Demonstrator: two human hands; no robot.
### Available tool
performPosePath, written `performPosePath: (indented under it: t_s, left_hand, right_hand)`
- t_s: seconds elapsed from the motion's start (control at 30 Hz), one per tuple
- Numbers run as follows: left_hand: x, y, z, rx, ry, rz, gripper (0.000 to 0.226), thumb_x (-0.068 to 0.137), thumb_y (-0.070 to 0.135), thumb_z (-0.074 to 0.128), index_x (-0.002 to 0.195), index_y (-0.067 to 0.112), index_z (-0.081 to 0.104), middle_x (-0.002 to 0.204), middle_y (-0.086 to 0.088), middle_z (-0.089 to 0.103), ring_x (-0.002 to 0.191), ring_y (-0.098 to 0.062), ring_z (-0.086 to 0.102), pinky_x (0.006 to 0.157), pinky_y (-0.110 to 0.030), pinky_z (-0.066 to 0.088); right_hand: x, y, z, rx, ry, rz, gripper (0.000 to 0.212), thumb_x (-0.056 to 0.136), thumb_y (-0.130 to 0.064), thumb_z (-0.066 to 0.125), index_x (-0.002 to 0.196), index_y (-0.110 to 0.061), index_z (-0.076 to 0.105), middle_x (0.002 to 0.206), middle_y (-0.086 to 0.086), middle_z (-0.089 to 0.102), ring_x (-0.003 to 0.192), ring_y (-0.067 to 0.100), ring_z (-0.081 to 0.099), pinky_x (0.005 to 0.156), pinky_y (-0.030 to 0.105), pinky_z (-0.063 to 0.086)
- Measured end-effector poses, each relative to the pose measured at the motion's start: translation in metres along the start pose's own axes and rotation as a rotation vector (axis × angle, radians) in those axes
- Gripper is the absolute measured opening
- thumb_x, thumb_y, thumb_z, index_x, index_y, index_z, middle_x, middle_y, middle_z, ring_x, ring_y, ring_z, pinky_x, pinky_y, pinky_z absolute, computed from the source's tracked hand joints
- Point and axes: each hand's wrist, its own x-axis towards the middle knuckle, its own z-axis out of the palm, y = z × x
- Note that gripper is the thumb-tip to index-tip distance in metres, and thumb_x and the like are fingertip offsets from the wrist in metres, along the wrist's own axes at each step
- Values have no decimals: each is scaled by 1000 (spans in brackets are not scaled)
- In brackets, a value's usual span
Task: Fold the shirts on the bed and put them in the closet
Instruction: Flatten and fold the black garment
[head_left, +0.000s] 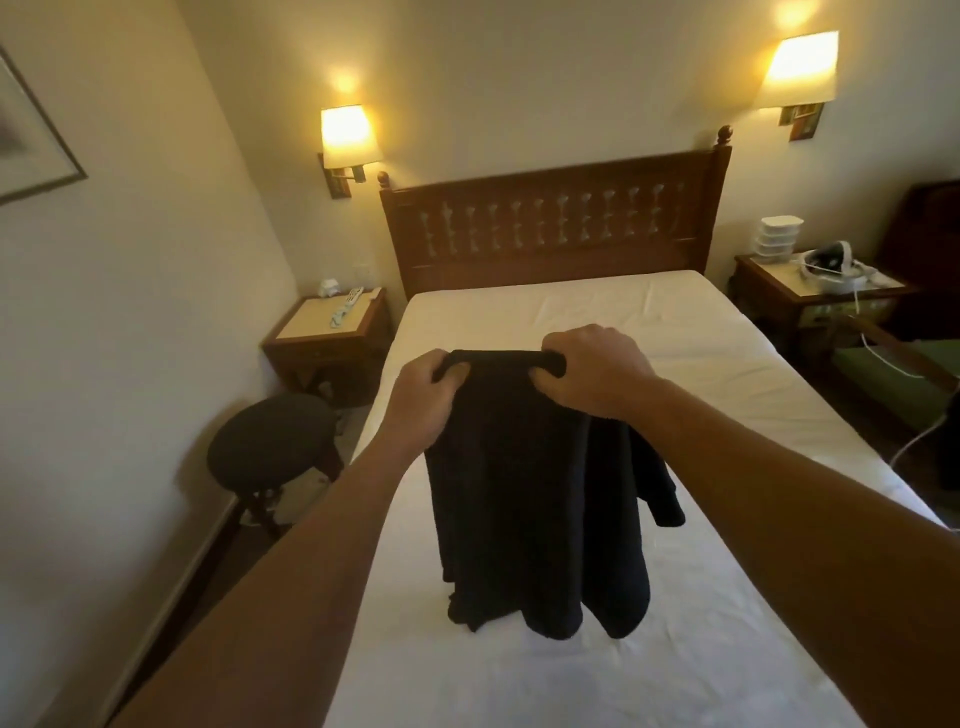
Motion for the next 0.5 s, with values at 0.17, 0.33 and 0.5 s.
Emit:
performPosePath:
  t_s: [0.17,0.33,0.5]
  left_hand:
    - [-11,24,-31,926,44,479,28,104,47,46,100,24,61,85,11,56,77,-9,54,58,-26,28]
    - [-28,22,-62,1166,-25,562,40,103,56,40,104,24,64,82,11,51,71,-8,49,51,-22,19]
    - [-59,3,-119,1301,-167,499,34,97,55,48,108,26,62,88,11,55,73,-9,54,52,-19,22]
  right_hand:
    - [-28,11,34,-42,-93,150,19,91,-34,55,99,-17,61,96,5,65,86,29,63,80,44,57]
    - [-41,4,65,106,-78,260,13,90,-17,59,102,-15,64,100,5,58,90,32,61,81,45,56]
    - [-67,6,89,107,-133,324,14,93,-14,55,104,-13,64,102,9,58,90,31,60,82,49,56]
